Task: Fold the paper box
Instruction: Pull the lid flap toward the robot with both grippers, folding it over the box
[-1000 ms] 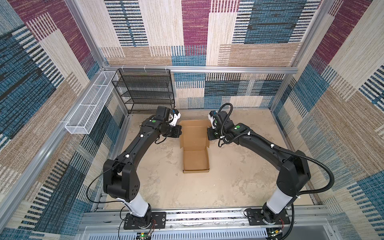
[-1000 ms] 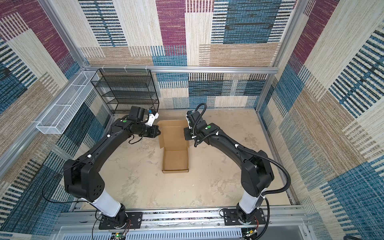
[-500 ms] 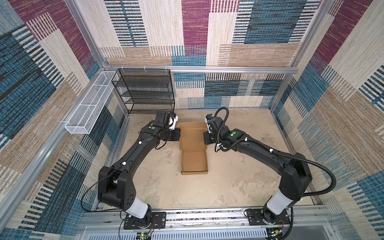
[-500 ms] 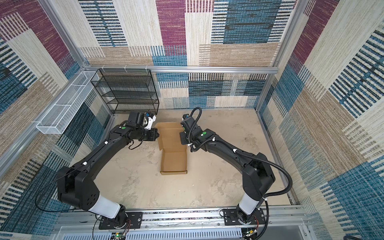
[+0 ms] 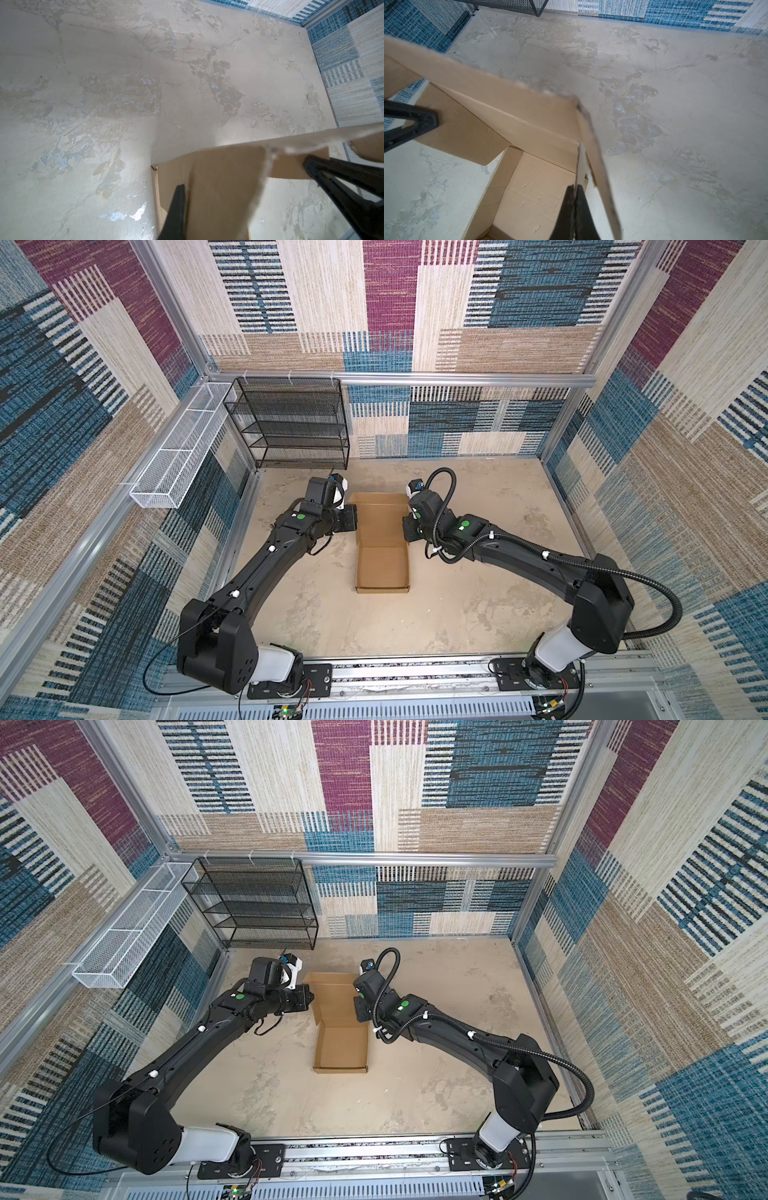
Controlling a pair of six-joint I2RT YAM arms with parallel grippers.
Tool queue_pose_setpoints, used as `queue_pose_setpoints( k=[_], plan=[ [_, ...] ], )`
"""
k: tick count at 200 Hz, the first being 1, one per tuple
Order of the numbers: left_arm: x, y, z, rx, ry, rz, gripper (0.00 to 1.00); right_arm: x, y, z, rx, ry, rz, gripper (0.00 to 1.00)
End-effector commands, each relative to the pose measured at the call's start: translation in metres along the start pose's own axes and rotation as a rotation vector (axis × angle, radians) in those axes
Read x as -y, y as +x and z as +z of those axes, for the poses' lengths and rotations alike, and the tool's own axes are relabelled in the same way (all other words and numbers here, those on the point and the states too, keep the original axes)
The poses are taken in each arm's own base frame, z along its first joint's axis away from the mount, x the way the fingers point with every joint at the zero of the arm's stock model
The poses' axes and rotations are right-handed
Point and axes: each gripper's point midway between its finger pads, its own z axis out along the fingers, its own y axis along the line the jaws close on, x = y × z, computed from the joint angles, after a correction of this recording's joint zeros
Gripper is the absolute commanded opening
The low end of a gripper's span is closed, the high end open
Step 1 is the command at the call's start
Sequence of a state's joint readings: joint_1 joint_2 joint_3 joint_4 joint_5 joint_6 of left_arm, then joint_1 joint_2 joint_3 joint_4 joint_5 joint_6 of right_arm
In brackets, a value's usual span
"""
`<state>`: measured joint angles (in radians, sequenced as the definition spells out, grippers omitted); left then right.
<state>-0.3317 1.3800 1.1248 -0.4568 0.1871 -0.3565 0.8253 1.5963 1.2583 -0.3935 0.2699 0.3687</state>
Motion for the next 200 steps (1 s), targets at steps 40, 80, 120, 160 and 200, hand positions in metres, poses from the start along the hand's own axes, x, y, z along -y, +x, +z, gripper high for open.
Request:
queue_pose_setpoints(
  k=[40,80,120,160,200],
  plan=[
    [0.011,0.009,-0.008,0.032,0.029,-0.035,0.0,-0.013,0.018,-0.007,-0.009,-0.011,0.025,0.04],
    [0.013,0.018,-0.012,0.041,0.02,-0.042,0.0,-0.018,0.028,-0.009,-0.006,0.008,0.016,0.04],
    [0.013,0.028,-0.014,0.049,0.002,-0.051,0.0,-0.019,0.035,-0.015,0.003,0.015,0.025,0.03],
    [0.012,0.035,-0.018,0.078,-0.018,-0.067,0.02,-0.021,0.043,-0.017,-0.002,0.014,0.026,0.04],
    [0.011,0.044,-0.021,0.099,-0.015,-0.093,0.03,-0.022,0.05,-0.02,-0.004,0.018,0.029,0.04]
  ],
)
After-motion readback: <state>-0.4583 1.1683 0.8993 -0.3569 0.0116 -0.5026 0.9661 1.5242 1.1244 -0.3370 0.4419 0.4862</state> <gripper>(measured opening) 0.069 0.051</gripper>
